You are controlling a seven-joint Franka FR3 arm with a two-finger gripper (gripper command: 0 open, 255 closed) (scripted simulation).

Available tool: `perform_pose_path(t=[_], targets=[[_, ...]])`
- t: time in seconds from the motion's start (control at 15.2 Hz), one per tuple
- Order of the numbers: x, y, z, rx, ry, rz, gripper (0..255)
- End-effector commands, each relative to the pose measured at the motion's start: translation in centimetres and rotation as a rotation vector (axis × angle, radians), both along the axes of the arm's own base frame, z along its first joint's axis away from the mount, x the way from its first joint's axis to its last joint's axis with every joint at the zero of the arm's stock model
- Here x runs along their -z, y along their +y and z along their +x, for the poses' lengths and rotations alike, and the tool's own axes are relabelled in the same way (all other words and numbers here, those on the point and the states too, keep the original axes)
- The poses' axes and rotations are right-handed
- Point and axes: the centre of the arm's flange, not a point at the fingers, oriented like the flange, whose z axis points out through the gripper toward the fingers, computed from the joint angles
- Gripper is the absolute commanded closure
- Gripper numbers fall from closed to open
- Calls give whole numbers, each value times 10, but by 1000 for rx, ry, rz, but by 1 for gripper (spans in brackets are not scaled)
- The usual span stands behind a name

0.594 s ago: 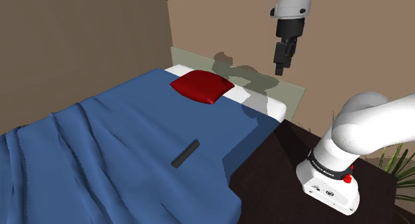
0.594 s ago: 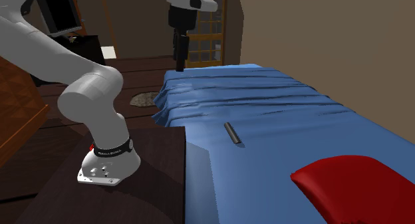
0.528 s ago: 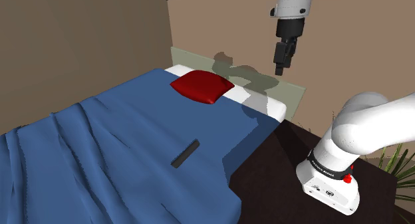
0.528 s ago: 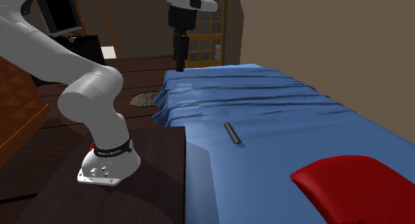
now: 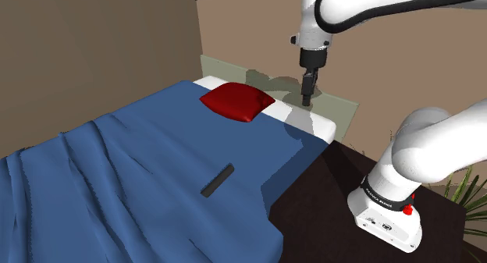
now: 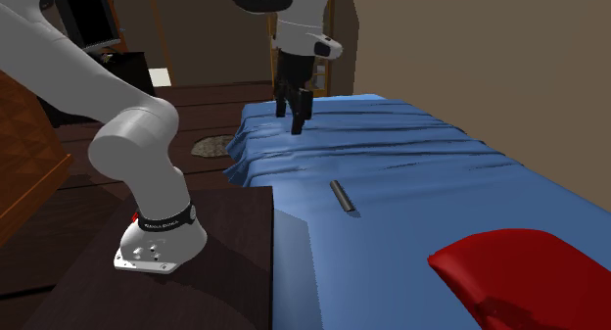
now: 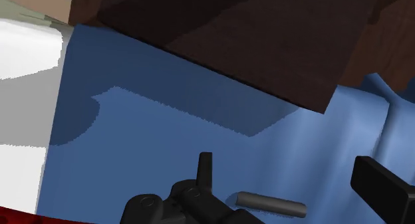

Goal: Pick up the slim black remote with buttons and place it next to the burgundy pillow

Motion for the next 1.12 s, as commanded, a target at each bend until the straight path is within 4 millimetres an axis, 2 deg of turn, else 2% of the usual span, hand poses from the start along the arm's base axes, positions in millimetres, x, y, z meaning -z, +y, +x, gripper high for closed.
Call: perform_pose_path(t=[0.0, 0.53, 1.06], targets=[[20, 7, 15, -67, -15, 1, 0], [100, 45, 67, -326, -62, 7, 0], [177, 96, 111, -584, -108, 12, 0]])
